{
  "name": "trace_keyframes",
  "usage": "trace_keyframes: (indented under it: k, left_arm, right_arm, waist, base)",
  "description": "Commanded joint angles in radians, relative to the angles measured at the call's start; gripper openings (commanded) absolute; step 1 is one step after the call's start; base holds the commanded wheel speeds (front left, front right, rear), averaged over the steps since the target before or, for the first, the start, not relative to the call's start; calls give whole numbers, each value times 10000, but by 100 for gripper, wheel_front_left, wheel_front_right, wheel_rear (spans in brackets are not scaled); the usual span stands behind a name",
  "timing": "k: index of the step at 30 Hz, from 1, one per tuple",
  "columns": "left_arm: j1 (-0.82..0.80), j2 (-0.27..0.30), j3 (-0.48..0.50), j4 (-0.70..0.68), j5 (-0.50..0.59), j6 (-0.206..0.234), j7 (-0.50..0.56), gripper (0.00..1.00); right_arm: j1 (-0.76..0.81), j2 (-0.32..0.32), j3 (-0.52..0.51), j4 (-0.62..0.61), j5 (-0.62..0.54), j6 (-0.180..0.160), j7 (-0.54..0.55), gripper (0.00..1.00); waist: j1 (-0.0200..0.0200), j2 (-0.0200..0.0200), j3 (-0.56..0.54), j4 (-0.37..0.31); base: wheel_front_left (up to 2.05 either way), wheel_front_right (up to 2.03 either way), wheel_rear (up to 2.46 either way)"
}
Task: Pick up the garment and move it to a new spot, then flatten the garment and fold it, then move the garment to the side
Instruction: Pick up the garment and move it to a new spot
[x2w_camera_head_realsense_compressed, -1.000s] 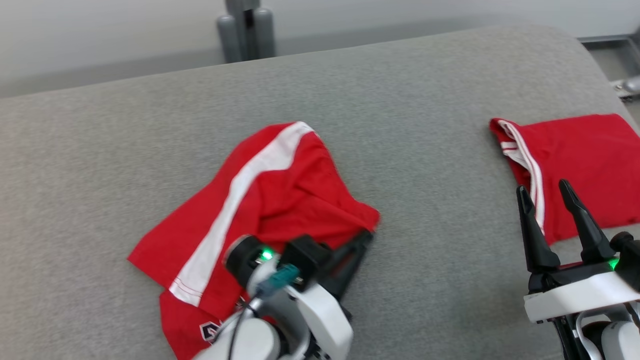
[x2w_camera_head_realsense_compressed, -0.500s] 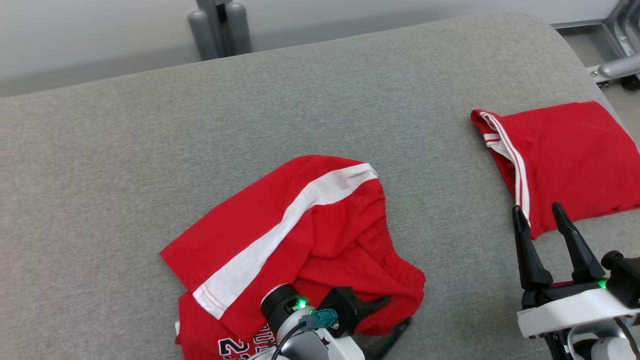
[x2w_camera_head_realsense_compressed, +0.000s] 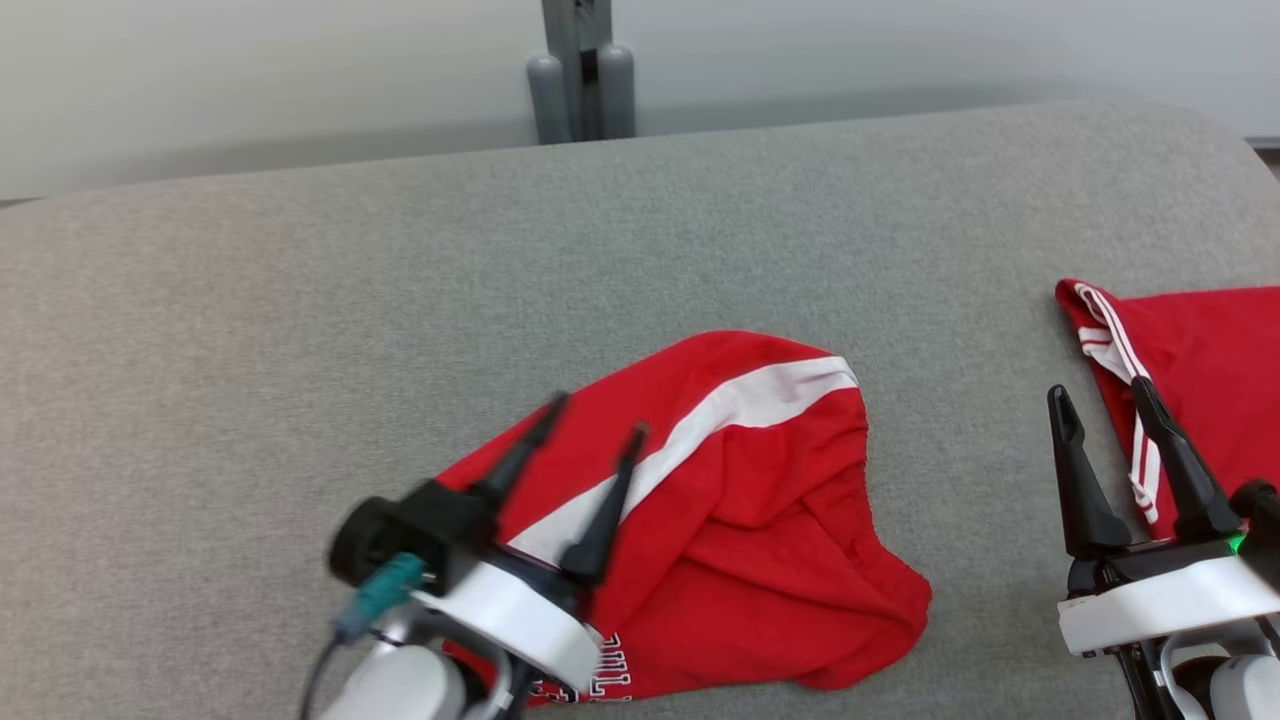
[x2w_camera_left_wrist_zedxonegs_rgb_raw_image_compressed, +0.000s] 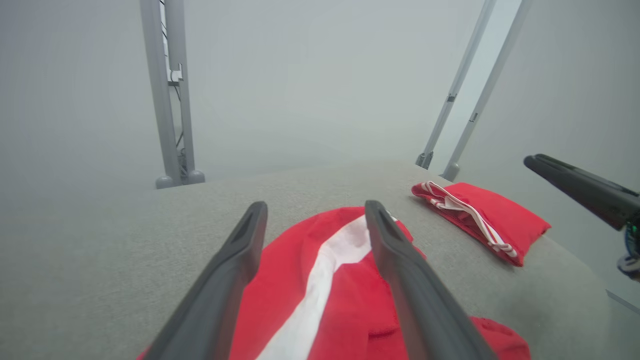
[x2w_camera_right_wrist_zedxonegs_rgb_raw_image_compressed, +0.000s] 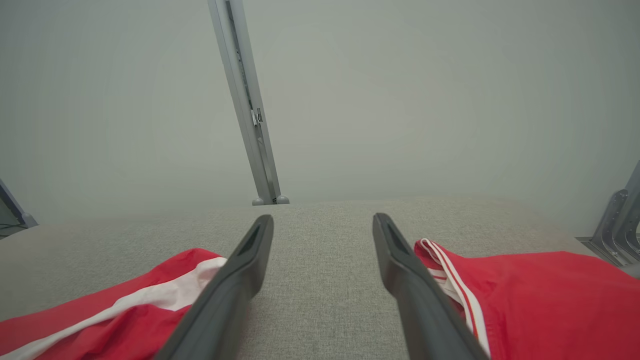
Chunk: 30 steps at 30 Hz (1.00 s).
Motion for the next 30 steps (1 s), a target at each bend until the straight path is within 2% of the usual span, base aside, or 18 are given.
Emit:
trace_keyframes:
  k: [1, 5, 12, 15, 21, 30]
  left_arm:
    - [179, 228, 512, -90, 1, 361, -357, 100]
    - [392, 578, 1493, -179, -103, 888, -865, 100]
    - [843, 1062, 2766, -159, -146, 1386, -1223, 100]
    - [1171, 1280, 3191, -195, -147, 1410, -1287, 100]
    - [2029, 1582, 3283, -380, -36, 1454, -1276, 100]
    - [2702, 1725, 3155, -497, -235, 1510, -1033, 100]
  right_arm:
    - [-25, -67, -19, -29, -84, -3, 64, 100]
    - [-19, -65, 59, -7, -118, -3, 140, 100]
    - [144, -39, 121, 135, -211, -3, 165, 100]
    - [232, -58, 115, 194, -257, -3, 199, 100]
    - [658, -15, 28, 194, -357, -3, 342, 100]
    - [1272, 157, -198, 1, -406, -3, 561, 100]
  waist:
    - [0, 0, -271, 213]
    - [0, 0, -548, 338]
    - [0, 0, -907, 458]
    - [0, 0, -1049, 476]
    - [0, 0, -1383, 400]
    - [0, 0, -1589, 323]
  base:
    - [0, 0, 0]
    - [0, 0, 0]
    - [0, 0, 0]
    - [0, 0, 0]
    - [0, 0, 0]
    - [0, 0, 0]
